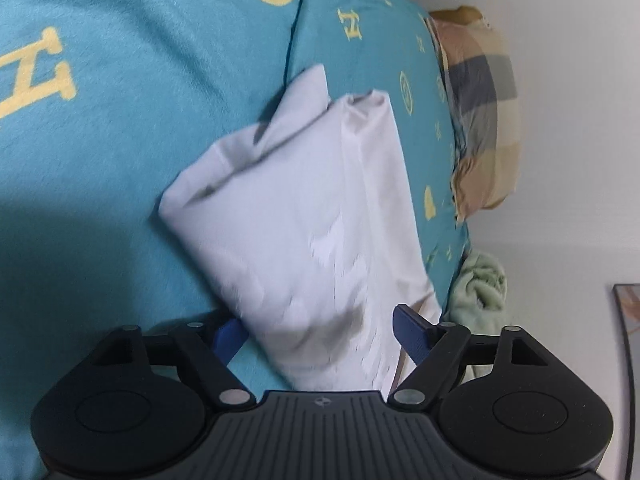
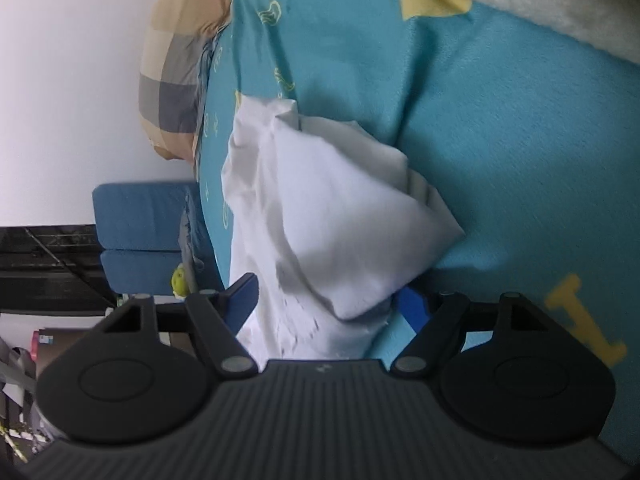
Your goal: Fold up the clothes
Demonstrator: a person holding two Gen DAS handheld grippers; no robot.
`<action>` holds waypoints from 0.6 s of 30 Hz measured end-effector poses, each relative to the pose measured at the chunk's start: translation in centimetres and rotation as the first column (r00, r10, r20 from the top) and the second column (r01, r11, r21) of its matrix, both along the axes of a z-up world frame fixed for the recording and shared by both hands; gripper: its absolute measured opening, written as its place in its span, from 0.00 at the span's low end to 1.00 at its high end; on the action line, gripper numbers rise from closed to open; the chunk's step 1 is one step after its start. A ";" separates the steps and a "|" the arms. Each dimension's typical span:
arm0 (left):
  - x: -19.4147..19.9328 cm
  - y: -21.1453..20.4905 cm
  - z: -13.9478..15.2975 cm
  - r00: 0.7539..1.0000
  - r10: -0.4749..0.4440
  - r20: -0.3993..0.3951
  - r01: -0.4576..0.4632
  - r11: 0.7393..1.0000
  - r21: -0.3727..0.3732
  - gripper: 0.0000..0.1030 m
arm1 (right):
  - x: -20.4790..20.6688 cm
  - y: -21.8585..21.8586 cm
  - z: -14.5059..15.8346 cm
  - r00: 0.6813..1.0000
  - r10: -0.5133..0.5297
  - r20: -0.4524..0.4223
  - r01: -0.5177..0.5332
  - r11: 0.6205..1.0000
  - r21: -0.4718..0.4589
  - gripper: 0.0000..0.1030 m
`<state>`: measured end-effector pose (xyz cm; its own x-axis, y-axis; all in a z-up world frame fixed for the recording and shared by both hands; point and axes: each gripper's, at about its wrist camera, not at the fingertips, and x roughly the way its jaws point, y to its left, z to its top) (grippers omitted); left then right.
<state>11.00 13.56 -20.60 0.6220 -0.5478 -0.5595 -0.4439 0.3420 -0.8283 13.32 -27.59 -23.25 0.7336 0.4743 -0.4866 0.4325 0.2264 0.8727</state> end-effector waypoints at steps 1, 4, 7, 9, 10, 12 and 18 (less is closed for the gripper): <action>0.3 0.1 -0.2 1.000 0.011 -0.003 -0.011 1.000 -0.006 0.68 | 0.1 -0.1 0.0 1.000 0.002 0.003 -0.002 1.000 -0.016 0.70; 0.5 0.3 -0.3 0.999 0.026 -0.018 -0.026 1.000 0.009 0.41 | 0.2 -0.1 0.2 1.000 0.014 -0.007 -0.014 0.997 -0.079 0.38; 0.3 0.4 0.1 0.999 0.036 0.006 -0.036 0.999 0.013 0.21 | 0.0 -0.1 0.6 1.000 0.015 0.022 -0.012 0.995 -0.100 0.26; 0.1 0.5 1.0 0.998 0.044 0.038 -0.044 0.999 0.007 0.18 | -0.3 0.1 1.3 0.999 0.021 0.047 -0.015 0.992 -0.121 0.23; -0.1 0.5 1.4 0.997 0.048 0.054 -0.048 0.999 0.004 0.17 | -0.4 0.2 1.7 0.998 0.023 0.059 -0.015 0.991 -0.129 0.22; -0.6 0.6 2.7 0.995 0.044 0.085 -0.044 0.999 -0.002 0.16 | -1.1 0.3 2.8 0.996 0.027 0.083 -0.015 0.990 -0.141 0.21; -1.8 0.2 8.3 0.991 -0.011 0.130 0.014 1.000 -0.023 0.16 | -3.9 -0.6 8.7 0.992 0.010 0.126 0.007 0.992 -0.129 0.21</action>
